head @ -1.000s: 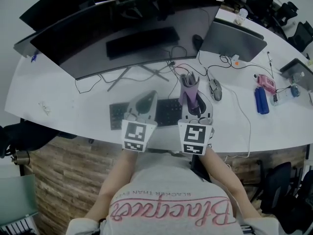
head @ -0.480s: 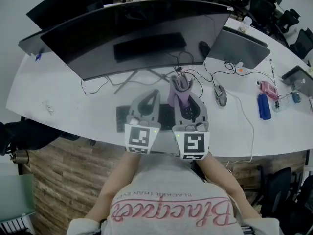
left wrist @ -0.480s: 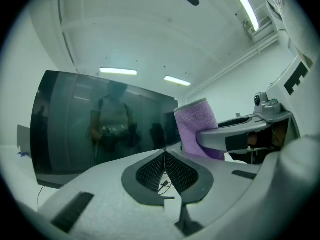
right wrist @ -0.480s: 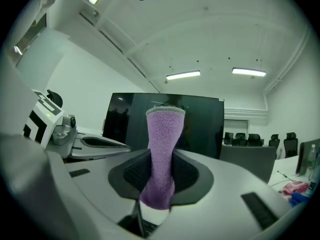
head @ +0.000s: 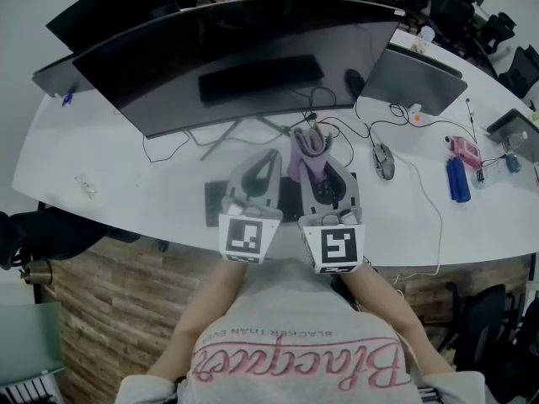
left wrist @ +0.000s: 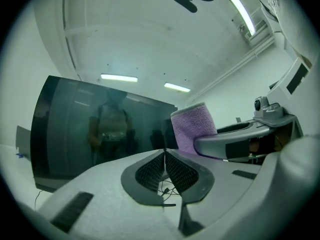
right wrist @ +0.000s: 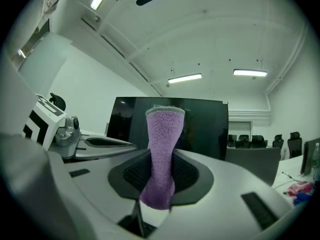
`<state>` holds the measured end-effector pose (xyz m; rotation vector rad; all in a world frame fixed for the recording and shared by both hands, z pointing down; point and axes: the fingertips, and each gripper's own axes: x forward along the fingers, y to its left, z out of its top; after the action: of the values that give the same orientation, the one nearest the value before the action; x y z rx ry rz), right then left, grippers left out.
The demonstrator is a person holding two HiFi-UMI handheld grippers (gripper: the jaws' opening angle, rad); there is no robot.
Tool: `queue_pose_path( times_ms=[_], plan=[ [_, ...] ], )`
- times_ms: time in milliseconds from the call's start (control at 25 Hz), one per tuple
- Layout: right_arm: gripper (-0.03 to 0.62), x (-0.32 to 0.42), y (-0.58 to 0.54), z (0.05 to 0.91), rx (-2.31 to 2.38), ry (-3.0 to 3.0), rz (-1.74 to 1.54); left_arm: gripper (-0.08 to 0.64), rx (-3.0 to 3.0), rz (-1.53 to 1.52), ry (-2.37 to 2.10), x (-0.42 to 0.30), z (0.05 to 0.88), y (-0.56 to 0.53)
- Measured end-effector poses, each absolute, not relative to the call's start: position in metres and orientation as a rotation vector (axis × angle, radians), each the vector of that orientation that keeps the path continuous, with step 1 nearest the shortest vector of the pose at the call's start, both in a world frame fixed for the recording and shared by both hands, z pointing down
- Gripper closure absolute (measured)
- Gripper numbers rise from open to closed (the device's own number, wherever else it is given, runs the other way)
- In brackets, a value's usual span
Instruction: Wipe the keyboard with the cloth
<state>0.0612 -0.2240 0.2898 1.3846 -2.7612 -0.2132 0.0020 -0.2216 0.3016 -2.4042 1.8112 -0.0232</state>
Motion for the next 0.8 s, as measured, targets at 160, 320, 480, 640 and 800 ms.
queue_pose_path(
  times_ms=[160, 320, 480, 640, 800],
  plan=[
    [0.506, 0.059, -0.222, 0.289, 1.360, -2.751, -0.259, 0.554, -2.396, -0.023, 1.811, 0.002, 0.301, -0.222],
    [0.506, 0.061, -0.223, 0.286, 1.361, -2.743, -0.292, 0.554, -2.391, 0.008, 1.824, 0.005, 0.298, -0.224],
    [0.506, 0.064, -0.224, 0.286, 1.360, -2.739, -0.296, 0.554, -2.405, 0.019, 1.813, 0.009, 0.297, -0.227],
    [0.506, 0.065, -0.224, 0.286, 1.349, -2.742, -0.305, 0.554, -2.421, 0.032, 1.794, 0.014, 0.296, -0.228],
    [0.506, 0.064, -0.224, 0.286, 1.351, -2.738, -0.299, 0.554, -2.425, 0.039, 1.779, 0.016, 0.295, -0.228]
  ],
)
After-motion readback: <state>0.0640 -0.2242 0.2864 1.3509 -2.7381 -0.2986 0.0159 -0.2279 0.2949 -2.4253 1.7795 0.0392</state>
